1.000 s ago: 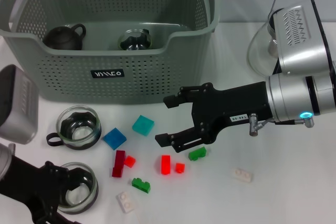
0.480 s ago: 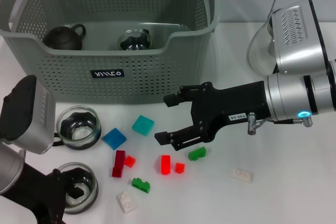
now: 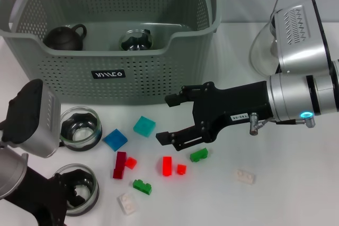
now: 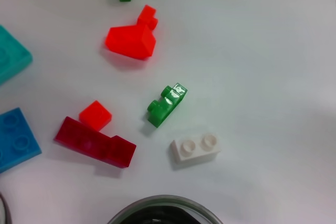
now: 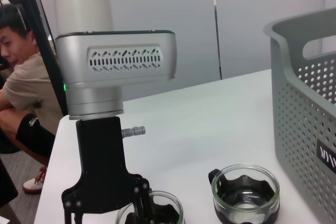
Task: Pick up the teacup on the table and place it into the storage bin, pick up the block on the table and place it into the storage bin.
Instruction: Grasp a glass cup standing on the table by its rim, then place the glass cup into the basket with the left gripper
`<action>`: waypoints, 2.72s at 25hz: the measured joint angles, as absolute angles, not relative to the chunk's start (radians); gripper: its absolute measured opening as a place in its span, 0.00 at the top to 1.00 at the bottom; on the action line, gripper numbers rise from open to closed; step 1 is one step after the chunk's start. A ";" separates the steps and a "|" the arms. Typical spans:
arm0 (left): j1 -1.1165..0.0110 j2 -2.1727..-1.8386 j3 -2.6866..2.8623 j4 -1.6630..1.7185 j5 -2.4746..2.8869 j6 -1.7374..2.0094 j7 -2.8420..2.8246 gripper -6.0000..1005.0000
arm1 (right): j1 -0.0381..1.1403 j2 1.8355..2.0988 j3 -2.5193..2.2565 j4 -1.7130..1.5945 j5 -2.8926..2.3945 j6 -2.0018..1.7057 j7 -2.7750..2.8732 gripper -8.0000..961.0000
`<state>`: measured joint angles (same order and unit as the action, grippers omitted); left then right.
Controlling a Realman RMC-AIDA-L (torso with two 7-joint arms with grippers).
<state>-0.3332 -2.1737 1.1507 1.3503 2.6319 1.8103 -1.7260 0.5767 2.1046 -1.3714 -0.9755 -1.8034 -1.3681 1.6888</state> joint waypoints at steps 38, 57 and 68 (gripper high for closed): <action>-0.348 -2.173 1.177 1.360 2.620 1.769 -1.787 0.95 | 0.578 2.101 -1.361 -0.976 -1.796 -1.357 1.692 0.02; -0.485 -2.164 0.787 1.402 2.266 2.041 -1.964 0.95 | 0.563 2.088 -1.330 -0.946 -1.890 -1.400 1.740 0.02; -0.764 -2.062 0.746 1.279 2.298 1.689 -2.131 0.95 | 0.551 2.088 -1.215 -0.937 -1.970 -1.498 1.768 0.02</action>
